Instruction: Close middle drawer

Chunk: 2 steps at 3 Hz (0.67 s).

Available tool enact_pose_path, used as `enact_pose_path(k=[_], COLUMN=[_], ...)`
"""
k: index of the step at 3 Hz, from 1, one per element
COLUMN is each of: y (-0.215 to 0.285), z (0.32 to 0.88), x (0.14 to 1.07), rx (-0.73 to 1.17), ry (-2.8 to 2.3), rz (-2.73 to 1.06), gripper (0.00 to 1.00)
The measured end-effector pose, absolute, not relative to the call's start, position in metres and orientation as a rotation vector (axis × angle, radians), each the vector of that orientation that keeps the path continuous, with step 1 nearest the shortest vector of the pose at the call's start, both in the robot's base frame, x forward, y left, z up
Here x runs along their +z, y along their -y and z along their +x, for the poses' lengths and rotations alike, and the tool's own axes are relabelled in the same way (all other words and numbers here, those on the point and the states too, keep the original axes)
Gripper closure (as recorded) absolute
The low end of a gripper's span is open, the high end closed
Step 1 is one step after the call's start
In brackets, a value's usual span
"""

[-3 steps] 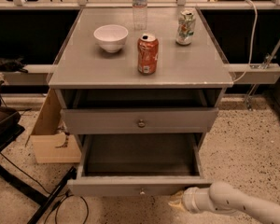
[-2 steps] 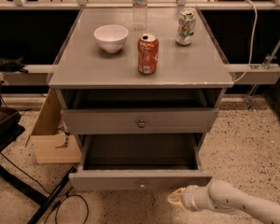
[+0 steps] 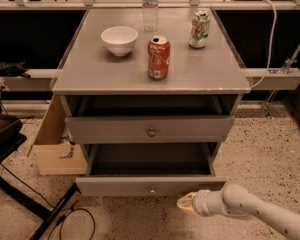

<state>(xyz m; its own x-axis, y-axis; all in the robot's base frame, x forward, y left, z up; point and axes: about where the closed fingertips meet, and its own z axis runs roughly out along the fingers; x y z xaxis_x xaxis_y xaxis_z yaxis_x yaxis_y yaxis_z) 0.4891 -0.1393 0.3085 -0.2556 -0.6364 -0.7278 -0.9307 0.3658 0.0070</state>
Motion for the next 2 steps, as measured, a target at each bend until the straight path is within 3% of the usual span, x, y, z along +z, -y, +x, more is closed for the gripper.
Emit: enact_pose_path(k=[1, 2], y=[0.1348, 0.1347], z=[0.5295, 0.5282], x=[0.3208, 0.3208], rx=[0.603, 0.603], ry=[-1.914, -1.914], rz=[-1.336, -1.336], gripper=[1.00, 1.00])
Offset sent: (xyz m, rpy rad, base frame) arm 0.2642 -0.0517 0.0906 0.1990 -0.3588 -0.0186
